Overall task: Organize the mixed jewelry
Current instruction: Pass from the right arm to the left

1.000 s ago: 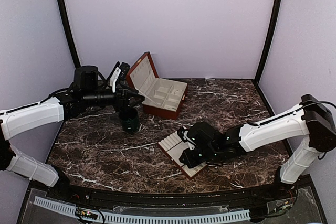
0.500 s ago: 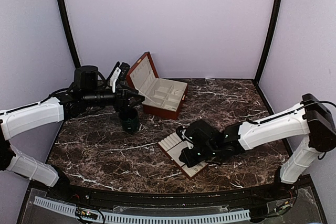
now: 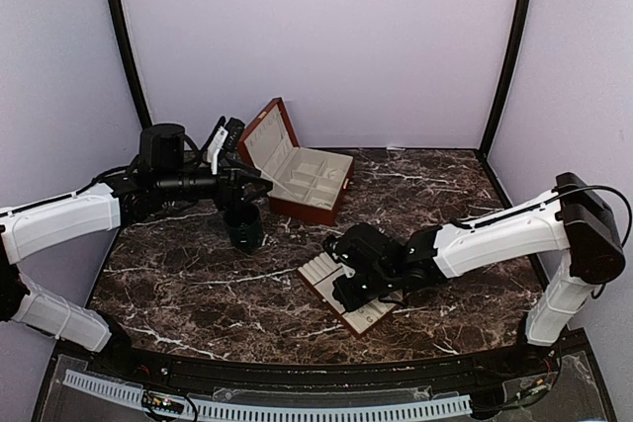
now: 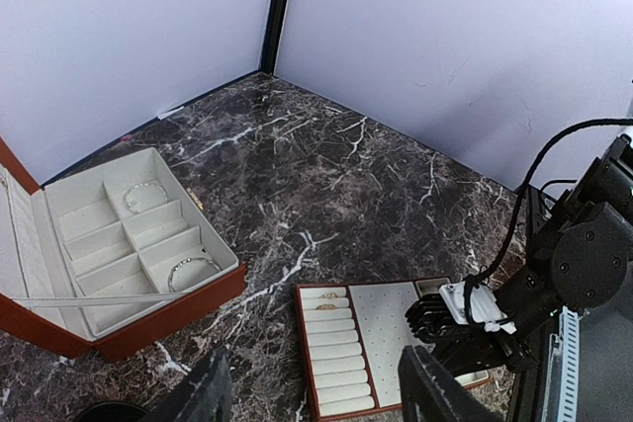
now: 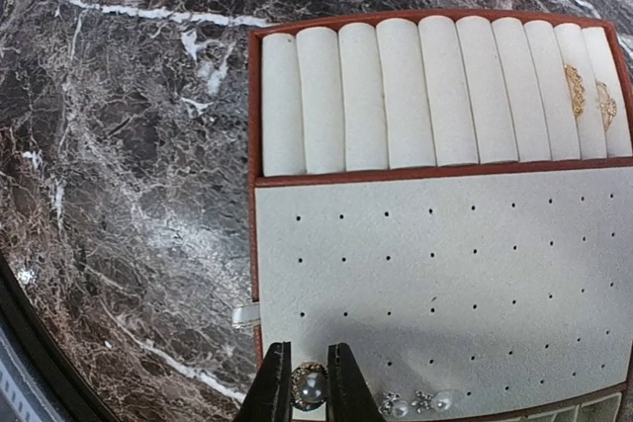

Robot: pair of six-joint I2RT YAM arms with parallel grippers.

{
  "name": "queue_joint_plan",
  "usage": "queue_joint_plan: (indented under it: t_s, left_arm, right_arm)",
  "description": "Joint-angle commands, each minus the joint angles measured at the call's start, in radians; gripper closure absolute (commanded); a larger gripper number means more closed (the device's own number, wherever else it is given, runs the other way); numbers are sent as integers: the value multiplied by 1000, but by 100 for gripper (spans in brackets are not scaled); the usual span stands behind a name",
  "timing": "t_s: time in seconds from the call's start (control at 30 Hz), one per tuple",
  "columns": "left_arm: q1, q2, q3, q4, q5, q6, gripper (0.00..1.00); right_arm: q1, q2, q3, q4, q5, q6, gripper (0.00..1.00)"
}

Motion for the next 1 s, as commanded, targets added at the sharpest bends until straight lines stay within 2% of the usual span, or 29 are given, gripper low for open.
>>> queue_joint_plan:
  t_s: [0.0, 0.4, 0.8, 0.97]
  left_arm:
    - [6, -17, -13, 2, 7, -5, 41]
    - [6, -11, -11, 2, 11, -5, 41]
    - [6, -3, -10, 2, 16, -5, 41]
    - [6, -3, -11, 1, 16, -5, 41]
  right_arm:
    - [7, 16, 42, -32, 44, -12, 100]
    - [-5, 40, 65, -47, 82, 1, 100]
    - [-2, 20, 43, -51, -14, -42, 100]
    - [1, 28, 43, -58, -4, -47, 100]
